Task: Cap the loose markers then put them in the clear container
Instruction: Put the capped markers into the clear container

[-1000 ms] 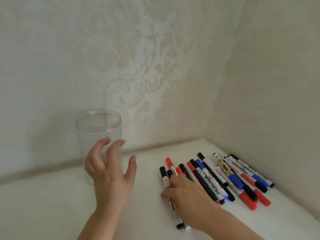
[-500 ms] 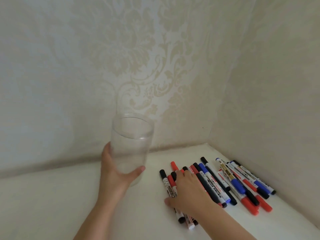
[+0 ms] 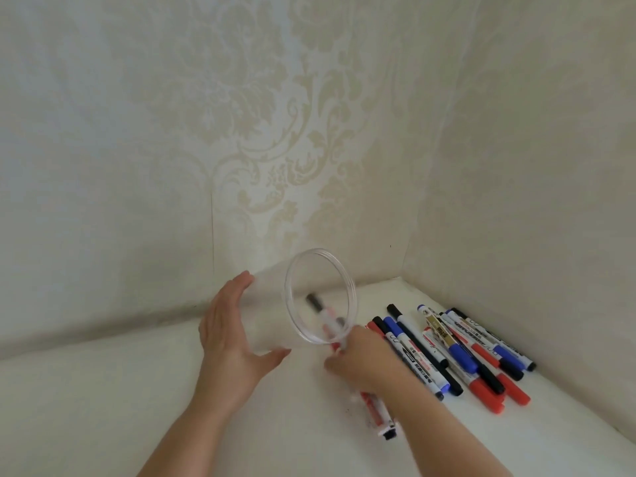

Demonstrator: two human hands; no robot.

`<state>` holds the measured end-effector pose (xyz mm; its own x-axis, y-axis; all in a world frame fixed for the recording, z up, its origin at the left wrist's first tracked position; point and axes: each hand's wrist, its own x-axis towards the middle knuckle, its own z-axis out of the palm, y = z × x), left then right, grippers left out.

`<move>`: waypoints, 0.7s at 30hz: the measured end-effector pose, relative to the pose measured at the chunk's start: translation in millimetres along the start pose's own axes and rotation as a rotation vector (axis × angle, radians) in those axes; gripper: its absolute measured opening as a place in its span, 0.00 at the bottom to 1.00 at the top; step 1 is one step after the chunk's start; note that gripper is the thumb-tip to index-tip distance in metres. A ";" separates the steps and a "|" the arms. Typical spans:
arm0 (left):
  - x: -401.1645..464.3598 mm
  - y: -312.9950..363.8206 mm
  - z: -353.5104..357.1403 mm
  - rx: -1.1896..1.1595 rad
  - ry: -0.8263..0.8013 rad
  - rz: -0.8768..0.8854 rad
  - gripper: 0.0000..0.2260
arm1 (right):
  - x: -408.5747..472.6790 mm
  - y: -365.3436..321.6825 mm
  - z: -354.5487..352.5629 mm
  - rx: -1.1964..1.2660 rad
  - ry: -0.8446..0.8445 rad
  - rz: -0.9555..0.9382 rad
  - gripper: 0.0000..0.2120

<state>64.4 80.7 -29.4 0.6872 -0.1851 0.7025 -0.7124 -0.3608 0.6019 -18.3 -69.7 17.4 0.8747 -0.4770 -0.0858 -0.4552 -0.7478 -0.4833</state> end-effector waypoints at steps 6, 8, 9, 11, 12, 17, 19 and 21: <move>3.2 3.7 9.7 0.054 -0.086 0.121 0.45 | -51.7 31.2 -79.5 1.534 0.421 -0.119 0.05; 1.8 10.2 13.1 0.052 -0.137 0.160 0.43 | -65.6 26.7 -88.0 1.734 0.510 -0.372 0.15; 0.8 14.2 14.9 0.041 -0.159 0.170 0.42 | -69.4 22.9 -85.3 1.725 0.540 -0.441 0.20; -1.6 21.1 19.1 0.038 -0.178 0.200 0.42 | -70.2 15.7 -69.8 1.646 0.549 -0.494 0.24; -3.0 22.8 21.1 0.041 -0.179 0.213 0.42 | -69.5 12.9 -60.1 1.584 0.528 -0.472 0.23; -3.2 21.9 23.7 0.084 -0.163 0.233 0.42 | -52.5 16.1 -29.9 1.189 0.382 -0.338 0.08; -3.6 21.2 25.9 0.116 -0.162 0.243 0.45 | -47.8 16.3 -30.3 1.192 0.358 -0.337 0.14; -3.8 21.9 27.6 0.122 -0.172 0.229 0.46 | -46.0 16.0 -31.8 1.240 0.367 -0.391 0.21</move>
<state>50.1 48.3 -29.3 0.5325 -0.4222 0.7336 -0.8361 -0.3973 0.3782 -71.1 -74.4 41.4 0.7279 -0.5715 0.3788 0.4309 -0.0484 -0.9011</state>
